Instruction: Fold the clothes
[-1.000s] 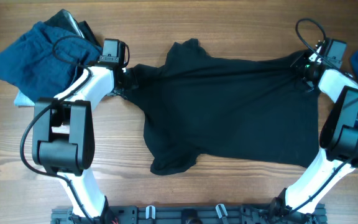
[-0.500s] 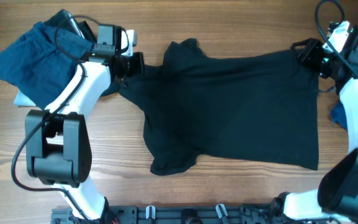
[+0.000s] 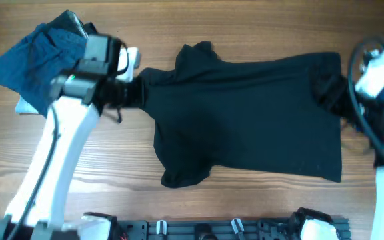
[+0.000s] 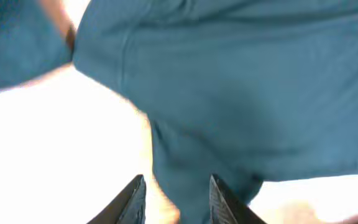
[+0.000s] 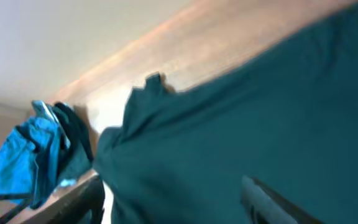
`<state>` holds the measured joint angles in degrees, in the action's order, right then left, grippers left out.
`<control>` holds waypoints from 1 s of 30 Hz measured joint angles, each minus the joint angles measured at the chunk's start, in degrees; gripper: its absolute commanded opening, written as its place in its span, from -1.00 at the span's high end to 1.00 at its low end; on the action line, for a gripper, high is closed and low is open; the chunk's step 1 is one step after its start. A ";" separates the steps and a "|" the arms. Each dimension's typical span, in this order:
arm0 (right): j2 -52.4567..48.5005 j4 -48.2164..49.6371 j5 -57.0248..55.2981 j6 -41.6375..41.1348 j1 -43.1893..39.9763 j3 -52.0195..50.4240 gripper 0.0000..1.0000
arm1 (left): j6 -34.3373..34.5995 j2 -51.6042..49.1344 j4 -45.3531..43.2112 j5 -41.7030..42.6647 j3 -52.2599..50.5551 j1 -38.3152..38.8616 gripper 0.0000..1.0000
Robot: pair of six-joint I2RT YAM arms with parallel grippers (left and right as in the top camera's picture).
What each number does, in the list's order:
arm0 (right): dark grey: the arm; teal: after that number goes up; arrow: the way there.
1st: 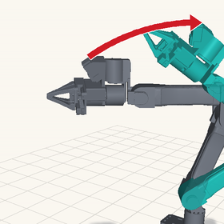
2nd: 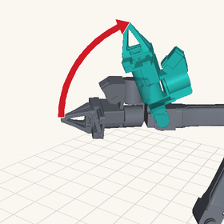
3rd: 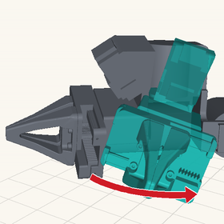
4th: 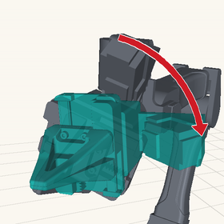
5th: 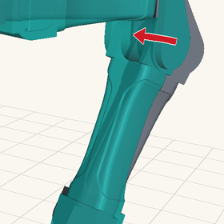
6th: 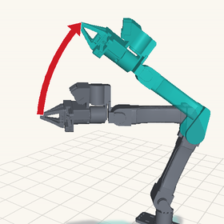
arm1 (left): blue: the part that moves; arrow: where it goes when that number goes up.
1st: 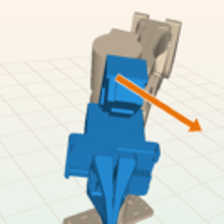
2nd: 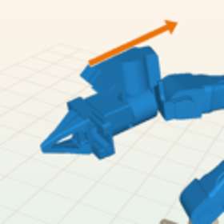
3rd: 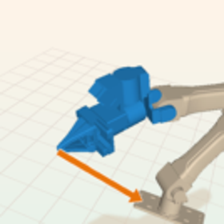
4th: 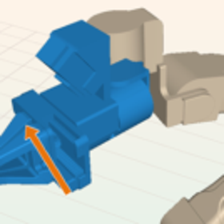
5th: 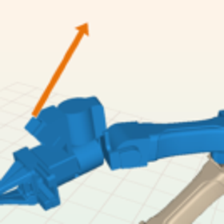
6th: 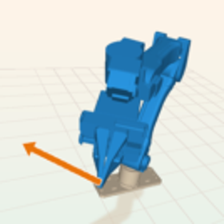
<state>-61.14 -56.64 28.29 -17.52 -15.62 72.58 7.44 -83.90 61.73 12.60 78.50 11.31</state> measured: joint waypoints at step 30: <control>-0.11 -9.77 -7.82 -0.92 0.00 -13.25 -0.50 | 23.56 -5.09 -16.94 5.46 -36.13 25.40 0.03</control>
<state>-61.25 -66.41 20.47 -18.44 -15.62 59.33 31.00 -88.99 44.80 18.06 42.37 36.71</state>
